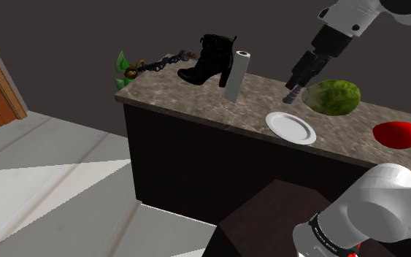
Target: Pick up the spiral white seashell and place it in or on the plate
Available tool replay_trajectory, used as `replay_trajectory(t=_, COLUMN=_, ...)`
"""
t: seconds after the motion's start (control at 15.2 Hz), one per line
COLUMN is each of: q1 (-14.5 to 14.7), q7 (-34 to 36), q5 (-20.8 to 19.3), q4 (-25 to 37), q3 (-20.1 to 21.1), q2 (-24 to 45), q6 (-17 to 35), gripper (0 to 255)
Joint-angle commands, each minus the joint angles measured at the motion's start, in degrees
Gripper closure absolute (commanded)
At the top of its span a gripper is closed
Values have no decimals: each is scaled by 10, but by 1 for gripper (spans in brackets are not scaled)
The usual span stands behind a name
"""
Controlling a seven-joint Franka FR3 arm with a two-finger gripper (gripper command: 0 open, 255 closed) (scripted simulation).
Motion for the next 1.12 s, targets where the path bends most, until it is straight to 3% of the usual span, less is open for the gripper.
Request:
replay_trajectory(t=0.0, q1=0, q7=0, q5=0, q4=0, q3=0, q2=0, q6=0, gripper=0)
replay_trajectory(t=1.06, q1=-42, q7=-173, q5=-108, q4=226, q3=-131, q2=327, q6=-58, gripper=0)
